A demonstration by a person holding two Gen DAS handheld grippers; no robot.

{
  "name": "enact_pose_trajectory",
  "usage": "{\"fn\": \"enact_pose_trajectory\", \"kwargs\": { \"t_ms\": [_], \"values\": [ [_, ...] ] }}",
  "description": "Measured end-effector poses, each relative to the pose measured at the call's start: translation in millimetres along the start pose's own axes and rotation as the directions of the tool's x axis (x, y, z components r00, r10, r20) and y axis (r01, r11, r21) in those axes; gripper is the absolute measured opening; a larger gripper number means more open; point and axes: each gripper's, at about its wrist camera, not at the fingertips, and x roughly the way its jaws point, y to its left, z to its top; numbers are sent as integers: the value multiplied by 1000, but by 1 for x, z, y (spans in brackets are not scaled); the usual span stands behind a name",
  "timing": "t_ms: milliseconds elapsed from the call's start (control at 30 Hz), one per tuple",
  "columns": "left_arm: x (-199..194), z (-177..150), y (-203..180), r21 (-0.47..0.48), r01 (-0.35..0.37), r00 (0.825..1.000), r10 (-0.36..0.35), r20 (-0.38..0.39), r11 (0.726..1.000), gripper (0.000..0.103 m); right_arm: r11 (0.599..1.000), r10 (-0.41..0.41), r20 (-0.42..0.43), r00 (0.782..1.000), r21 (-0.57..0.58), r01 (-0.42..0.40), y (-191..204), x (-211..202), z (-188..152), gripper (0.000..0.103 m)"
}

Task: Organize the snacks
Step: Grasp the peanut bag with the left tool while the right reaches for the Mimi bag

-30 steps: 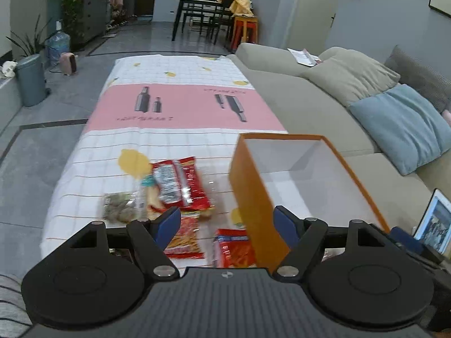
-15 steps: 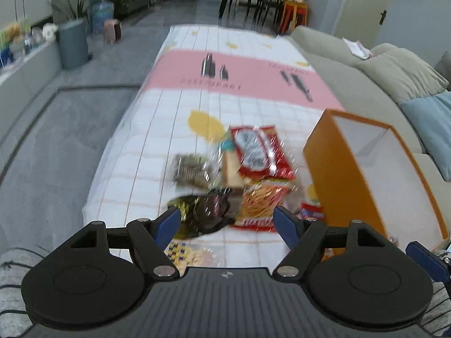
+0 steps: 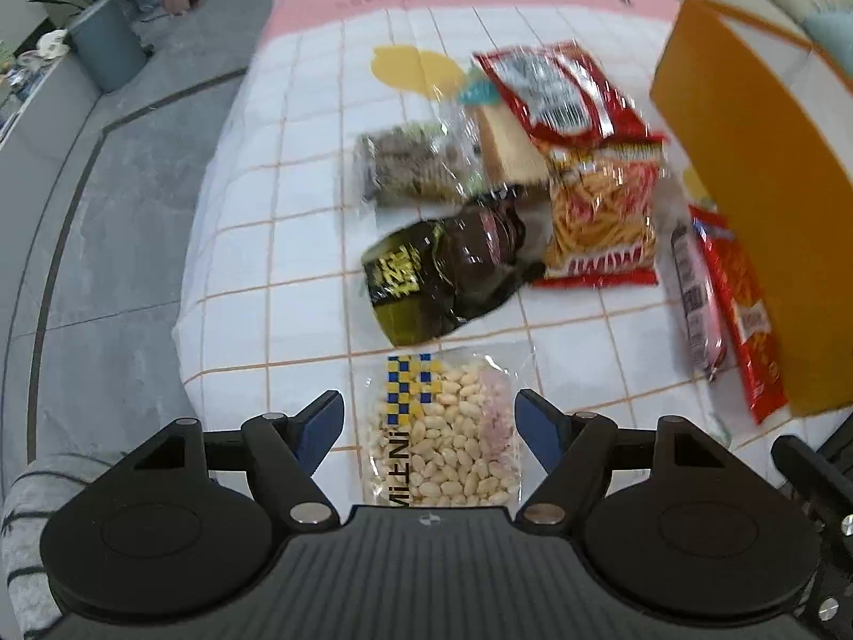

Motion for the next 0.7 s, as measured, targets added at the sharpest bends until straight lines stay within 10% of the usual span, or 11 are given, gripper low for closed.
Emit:
{"fn": "enact_pose_trajectory", "kwargs": {
  "t_ms": [300, 700],
  "values": [
    [37, 6, -10, 12, -12, 991, 14, -136, 1000, 102, 1000, -7, 10, 1000, 22, 7, -8, -5, -3, 66],
    [36, 6, -2, -137, 28, 990, -46, -134, 990, 91, 999, -18, 45, 999, 43, 16, -19, -10, -2, 58]
  ]
}}
